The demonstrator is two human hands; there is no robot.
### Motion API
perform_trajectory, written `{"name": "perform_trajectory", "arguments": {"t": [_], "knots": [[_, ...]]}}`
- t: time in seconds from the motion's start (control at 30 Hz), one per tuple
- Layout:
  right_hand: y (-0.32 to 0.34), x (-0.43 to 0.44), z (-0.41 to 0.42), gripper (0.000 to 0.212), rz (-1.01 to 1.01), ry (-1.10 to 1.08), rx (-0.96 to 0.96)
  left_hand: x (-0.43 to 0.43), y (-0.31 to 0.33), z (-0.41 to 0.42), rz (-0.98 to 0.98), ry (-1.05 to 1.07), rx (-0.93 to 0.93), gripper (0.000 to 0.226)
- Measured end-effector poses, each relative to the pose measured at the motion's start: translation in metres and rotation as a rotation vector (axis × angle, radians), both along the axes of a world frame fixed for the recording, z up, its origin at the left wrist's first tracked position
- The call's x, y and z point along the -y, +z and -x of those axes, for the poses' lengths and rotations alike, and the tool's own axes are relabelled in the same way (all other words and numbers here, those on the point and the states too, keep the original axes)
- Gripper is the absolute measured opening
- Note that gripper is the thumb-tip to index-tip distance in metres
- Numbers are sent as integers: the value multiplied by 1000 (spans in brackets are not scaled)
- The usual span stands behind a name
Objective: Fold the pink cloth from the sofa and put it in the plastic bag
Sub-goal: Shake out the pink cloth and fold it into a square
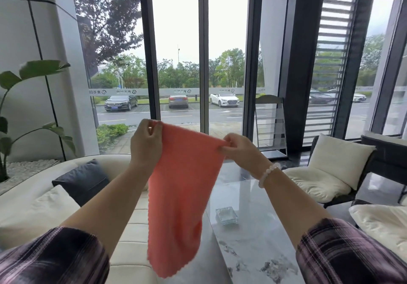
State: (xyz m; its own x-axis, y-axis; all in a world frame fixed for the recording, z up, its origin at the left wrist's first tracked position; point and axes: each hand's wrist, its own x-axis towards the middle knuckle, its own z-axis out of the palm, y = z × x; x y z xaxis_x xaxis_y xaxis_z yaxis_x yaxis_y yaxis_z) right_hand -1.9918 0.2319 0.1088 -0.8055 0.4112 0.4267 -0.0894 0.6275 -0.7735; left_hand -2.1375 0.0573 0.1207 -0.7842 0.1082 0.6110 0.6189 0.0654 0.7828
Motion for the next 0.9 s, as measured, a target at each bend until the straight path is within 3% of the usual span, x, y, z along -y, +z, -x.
{"name": "perform_trajectory", "arguments": {"t": [0.13,0.27,0.33,0.4,0.53,0.63,0.67,0.73,0.8,0.9], "knots": [[8,8,4,16,339,129,-205,4,-10,2,28,119,-83,22],[3,7,8,57,600,391,-172,3,-4,0,-62,115,-31,24],[-15,14,10,48,615,505,-4,1,0,-2,-95,109,-25,24],[-36,22,16,44,698,479,112,0,4,-3,-99,104,-26,24],[-46,24,28,40,826,483,22,4,5,8,-46,127,14,31],[-34,21,32,31,785,441,-9,12,-4,33,41,120,232,52],[-30,20,35,28,757,422,-14,16,-10,38,46,29,352,62],[-20,19,37,22,705,371,-25,23,-25,43,24,-370,561,75],[-10,18,39,23,666,321,-39,29,-42,42,114,-698,644,63],[4,13,40,23,657,256,-66,30,-62,36,176,-984,735,60]]}}
